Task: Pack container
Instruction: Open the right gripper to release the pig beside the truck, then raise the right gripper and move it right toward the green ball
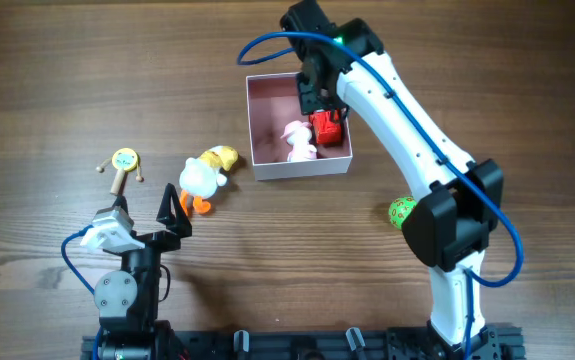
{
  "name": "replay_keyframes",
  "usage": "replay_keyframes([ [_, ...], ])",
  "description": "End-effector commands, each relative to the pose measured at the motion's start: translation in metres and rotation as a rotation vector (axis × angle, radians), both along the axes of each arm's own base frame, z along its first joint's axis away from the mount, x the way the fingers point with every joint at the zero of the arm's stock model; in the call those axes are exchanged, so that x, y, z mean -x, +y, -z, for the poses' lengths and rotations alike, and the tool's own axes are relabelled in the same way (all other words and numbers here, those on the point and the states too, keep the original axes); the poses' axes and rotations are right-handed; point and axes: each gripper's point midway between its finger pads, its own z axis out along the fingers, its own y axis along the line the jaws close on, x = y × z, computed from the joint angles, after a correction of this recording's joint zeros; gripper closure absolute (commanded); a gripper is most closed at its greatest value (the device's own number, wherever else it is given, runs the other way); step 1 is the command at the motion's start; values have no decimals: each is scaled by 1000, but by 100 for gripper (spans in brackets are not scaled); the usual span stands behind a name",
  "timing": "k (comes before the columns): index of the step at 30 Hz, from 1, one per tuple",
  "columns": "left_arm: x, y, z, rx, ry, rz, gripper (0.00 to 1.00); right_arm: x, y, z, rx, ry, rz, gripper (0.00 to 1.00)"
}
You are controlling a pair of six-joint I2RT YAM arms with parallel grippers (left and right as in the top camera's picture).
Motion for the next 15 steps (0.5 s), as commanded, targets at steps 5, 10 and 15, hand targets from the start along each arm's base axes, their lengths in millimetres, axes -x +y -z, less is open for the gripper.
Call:
replay_keyframes([
  [5, 0, 0, 0, -1, -6, 2, 0, 13, -55, -58, -17, -52, 151, 29],
  [10, 0, 0, 0, -1, -5, 2, 0, 40, -83, -54, 16, 67, 238, 18],
  [15, 0, 0, 0, -1, -5, 2, 0, 54, -84, -51, -84, 156, 301, 14],
])
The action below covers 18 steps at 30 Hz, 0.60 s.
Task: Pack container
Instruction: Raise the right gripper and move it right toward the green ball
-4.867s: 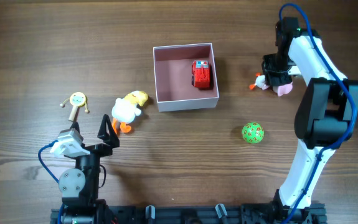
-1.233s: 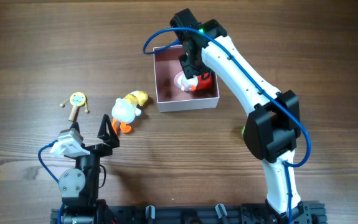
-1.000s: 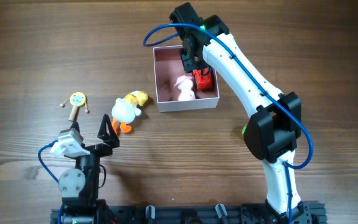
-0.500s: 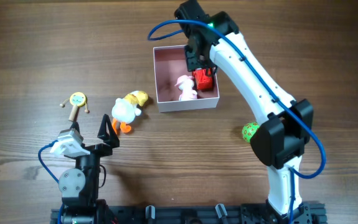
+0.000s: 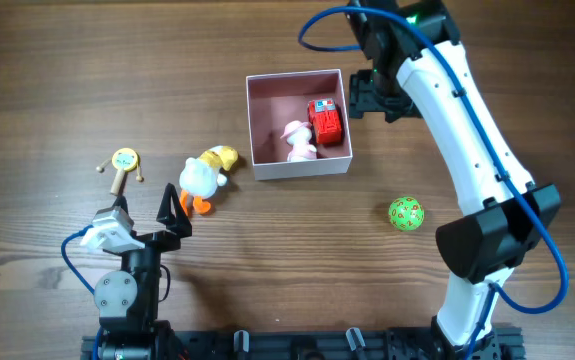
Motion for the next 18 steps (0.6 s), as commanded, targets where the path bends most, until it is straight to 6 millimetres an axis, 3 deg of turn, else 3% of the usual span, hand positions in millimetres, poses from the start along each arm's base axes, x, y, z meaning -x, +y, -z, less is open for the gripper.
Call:
replay_keyframes([
  [1, 0, 0, 0, -1, -5, 2, 0, 3, 2, -8, -81, -10, 68, 13],
  [7, 0, 0, 0, -1, -5, 2, 0, 2, -7, -18, -96, -44, 160, 7],
  [12, 0, 0, 0, -1, -5, 2, 0, 9, -29, -50, -124, -130, 209, 1],
  [15, 0, 0, 0, -1, -5, 2, 0, 25, -46, -59, -119, -139, 205, 0],
  [18, 0, 0, 0, -1, -6, 2, 0, 52, -64, -44, -100, -81, 282, 0],
])
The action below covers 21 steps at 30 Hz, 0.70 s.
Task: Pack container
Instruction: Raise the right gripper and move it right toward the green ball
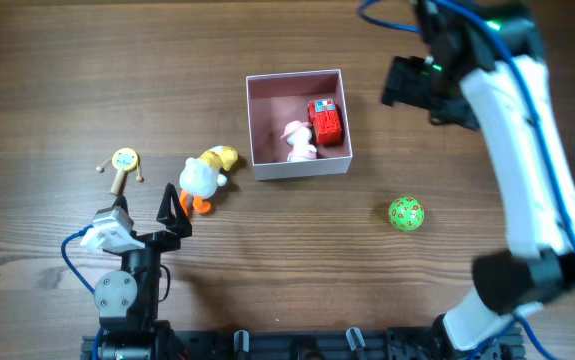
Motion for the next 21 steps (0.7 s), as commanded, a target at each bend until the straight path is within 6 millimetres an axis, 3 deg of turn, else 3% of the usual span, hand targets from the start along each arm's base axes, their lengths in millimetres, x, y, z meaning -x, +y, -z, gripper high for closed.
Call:
replay_keyframes([
  [1, 0, 0, 0, -1, -5, 2, 0, 35, -21, 19, 3, 83, 91, 0],
  [4, 0, 0, 0, -1, -5, 2, 0, 55, -26, 42, -7, 146, 110, 0],
  [8, 0, 0, 0, -1, -5, 2, 0, 76, -9, 71, -112, 233, 108, 0],
  [13, 0, 0, 0, -1, -5, 2, 0, 104, -10, 118, -108, 350, 165, 0],
  [17, 0, 0, 0, -1, -5, 2, 0, 116, -7, 147, -125, 392, 157, 0],
  [21, 0, 0, 0, -1, -5, 2, 0, 114, -4, 159, -140, 383, 102, 0],
])
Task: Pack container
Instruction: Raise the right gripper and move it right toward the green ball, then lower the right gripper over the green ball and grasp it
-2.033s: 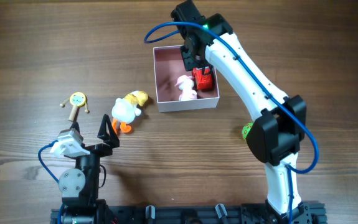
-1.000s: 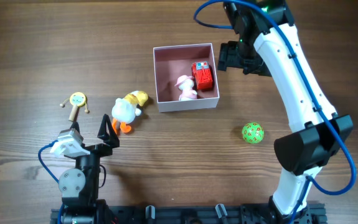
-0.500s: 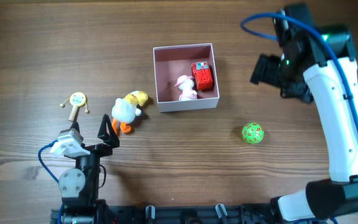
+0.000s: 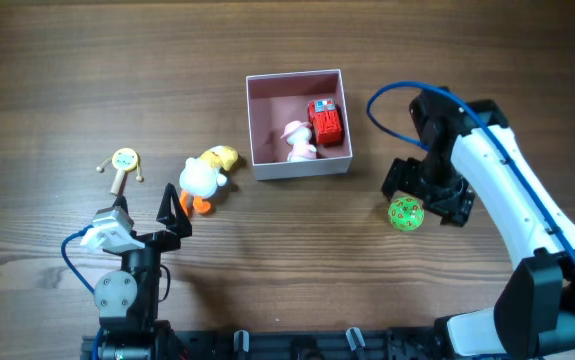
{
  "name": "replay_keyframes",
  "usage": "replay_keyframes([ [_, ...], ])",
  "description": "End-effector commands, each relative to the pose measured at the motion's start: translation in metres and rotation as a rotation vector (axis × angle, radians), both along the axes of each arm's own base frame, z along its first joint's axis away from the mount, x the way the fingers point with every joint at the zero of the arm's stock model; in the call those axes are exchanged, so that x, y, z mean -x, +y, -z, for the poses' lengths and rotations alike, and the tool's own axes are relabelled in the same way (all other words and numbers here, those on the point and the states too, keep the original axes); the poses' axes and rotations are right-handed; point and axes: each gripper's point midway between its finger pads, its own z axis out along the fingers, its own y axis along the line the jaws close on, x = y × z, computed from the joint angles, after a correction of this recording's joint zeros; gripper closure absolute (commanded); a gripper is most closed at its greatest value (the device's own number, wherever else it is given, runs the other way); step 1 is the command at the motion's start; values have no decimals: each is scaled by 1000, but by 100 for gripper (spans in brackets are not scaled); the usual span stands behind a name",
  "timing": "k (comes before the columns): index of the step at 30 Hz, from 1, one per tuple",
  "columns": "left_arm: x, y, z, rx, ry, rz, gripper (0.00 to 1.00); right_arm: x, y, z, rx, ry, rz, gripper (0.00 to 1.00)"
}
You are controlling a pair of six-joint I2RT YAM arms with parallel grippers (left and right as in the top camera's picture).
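Observation:
The pink-lined box [image 4: 250,125] stands at the table's centre back. In it lie a red toy [image 4: 326,121] and a pink-and-white figure [image 4: 300,142]. A green ball [image 4: 405,214] rests on the table to the box's lower right. My right gripper [image 4: 422,198] hangs right over the ball, open, with its dark fingers either side of it. A white-and-yellow duck [image 4: 205,176] and a small yellow rattle drum [image 4: 123,163] lie at the left. My left gripper [image 4: 139,225] sits open near the front left, below the duck.
The right arm's white link [image 4: 512,195] runs from the front right corner up to the ball. A blue cable [image 4: 387,95] loops toward the box's right wall. Bare wood lies between the duck and the ball.
My right gripper was up beside the box's right side and is now lower, over the green ball. The left arm and the toys have not moved.
My right gripper was inside the box at the red toy. Then it was outside the box's right wall, with the red toy left lying in the box. It then stood further right, and now it is open over the green ball.

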Motion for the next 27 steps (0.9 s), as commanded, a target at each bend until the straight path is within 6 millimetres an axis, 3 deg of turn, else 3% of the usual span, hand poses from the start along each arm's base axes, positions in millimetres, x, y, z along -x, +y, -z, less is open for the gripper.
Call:
replay_keyframes([
  [1, 0, 0, 0, -1, -5, 2, 0, -2, 10, 2, -68, -34, -47, 0],
  [7, 0, 0, 0, -1, -5, 2, 0, -12, 15, 16, -104, -88, -113, 0],
  [14, 0, 0, 0, -1, -5, 2, 0, 8, 9, 49, -86, -49, -101, 0],
  [27, 0, 0, 0, -1, -5, 2, 0, -8, 4, 54, -55, -118, -161, 0],
])
